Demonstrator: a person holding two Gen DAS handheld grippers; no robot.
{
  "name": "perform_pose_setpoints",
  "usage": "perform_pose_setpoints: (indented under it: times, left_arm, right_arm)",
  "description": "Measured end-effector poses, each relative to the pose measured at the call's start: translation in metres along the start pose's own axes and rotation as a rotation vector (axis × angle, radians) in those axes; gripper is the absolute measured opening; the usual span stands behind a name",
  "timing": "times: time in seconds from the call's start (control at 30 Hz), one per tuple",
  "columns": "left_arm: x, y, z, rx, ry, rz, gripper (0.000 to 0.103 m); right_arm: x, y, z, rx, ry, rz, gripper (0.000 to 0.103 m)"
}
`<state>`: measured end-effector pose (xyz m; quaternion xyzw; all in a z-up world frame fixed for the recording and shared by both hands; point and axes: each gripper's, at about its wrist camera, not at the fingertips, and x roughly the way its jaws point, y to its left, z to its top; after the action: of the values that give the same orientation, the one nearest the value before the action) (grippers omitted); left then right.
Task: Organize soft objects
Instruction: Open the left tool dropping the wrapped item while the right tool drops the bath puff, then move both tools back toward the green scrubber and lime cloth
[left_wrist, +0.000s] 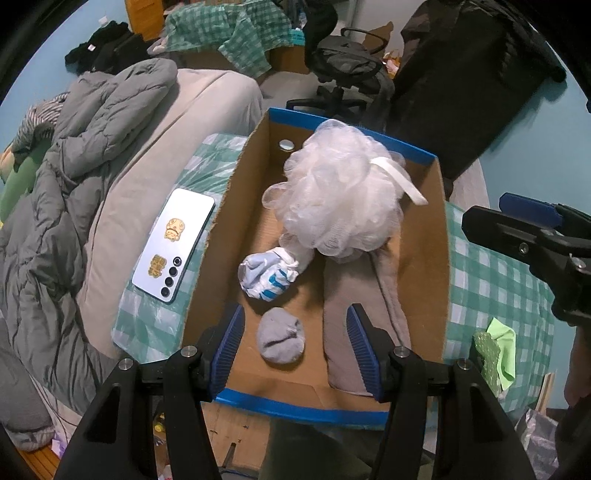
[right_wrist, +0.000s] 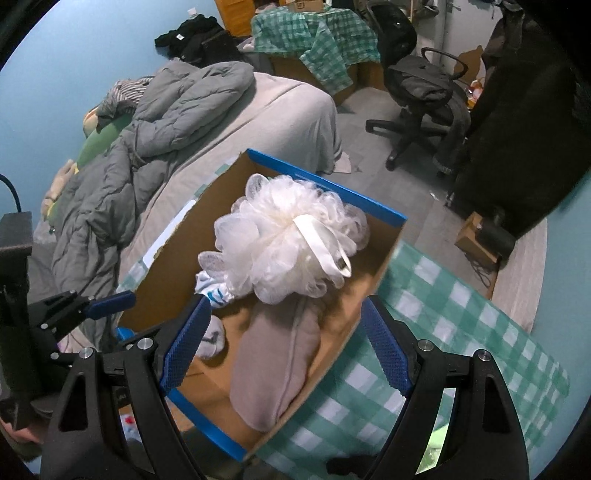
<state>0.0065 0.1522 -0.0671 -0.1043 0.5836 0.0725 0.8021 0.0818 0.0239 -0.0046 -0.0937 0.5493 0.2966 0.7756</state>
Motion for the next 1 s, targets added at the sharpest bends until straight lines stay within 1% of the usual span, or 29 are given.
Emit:
perform_pose_setpoints:
  times: [0.1,0.43,0.5,0.8,1.0]
  left_arm:
    - [-0.007,-0.009,-0.006,0.025,-0.015,0.001,0.066]
    - [-0.014,-0.044,-0.020,0.118,-0.010,-0.010,0.066]
    - [-0.015,-0.051,-0.023,0.136,-0.012,-0.013,0.068]
    - [-0.016,-0.087,-0.035,0.213,0.001,-0.043,0.070]
    - [-0.013,-0.114,-0.047,0.273,0.025,-0.066,0.070]
  right_arm:
    - [-0.008,-0.004,-0.008,0.011,-0.006,-0.011,0.083]
    - [-0.032,-0.027,-0.038,0.068,-0.023,-0.034,0.083]
    - [-0.036,-0.033,-0.045,0.080,-0.024,-0.044,0.083]
    - [-0.052,-0.066,-0.084,0.168,-0.014,-0.071,0.083]
    - [-0.063,-0.093,-0.112,0.232,-0.004,-0.099,0.083]
